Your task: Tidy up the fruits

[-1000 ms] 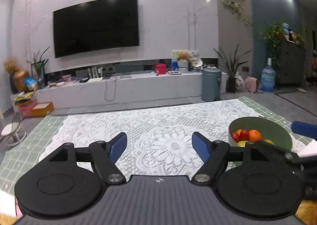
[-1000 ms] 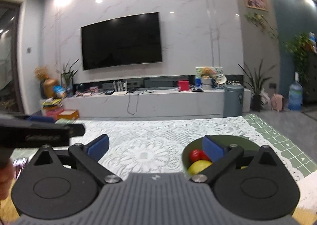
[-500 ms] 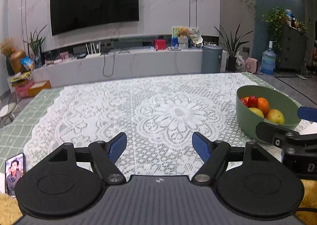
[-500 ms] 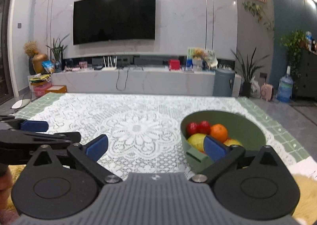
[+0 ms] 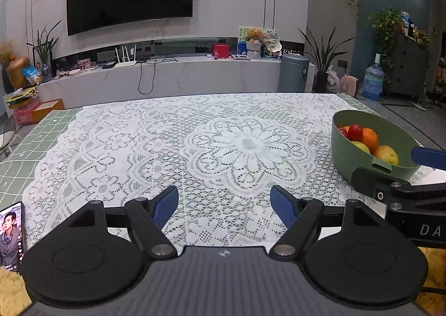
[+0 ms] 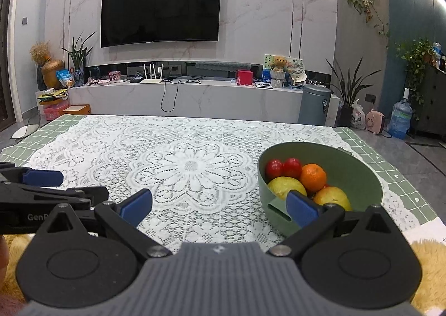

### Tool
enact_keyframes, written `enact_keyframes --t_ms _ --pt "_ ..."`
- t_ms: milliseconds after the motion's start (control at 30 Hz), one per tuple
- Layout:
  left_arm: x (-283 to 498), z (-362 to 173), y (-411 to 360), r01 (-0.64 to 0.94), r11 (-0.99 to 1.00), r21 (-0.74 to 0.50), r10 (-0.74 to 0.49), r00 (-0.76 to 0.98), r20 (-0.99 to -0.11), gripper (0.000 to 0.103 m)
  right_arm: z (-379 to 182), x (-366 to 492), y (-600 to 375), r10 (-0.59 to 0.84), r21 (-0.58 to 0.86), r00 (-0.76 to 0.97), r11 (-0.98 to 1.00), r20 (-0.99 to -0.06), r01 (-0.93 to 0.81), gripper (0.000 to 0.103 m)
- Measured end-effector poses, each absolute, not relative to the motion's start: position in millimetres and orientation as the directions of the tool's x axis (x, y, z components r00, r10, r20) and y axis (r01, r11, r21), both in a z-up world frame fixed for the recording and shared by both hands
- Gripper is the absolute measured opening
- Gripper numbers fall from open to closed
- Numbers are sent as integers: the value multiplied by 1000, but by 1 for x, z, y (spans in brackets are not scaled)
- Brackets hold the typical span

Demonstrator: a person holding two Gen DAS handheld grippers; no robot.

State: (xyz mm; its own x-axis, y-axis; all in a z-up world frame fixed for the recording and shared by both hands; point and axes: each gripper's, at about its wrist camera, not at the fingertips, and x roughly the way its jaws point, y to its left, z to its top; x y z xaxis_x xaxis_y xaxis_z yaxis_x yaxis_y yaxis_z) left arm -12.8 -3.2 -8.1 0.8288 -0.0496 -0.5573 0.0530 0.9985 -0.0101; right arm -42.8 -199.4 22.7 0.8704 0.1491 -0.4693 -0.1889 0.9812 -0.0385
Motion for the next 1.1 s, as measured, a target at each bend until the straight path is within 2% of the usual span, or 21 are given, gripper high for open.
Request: enact_keyframes --t_ms 1100 --pt "-12 -10 -3 45 999 -1 -38 819 -572 88 19 -39 -197 149 -48 860 979 -488 -197 99"
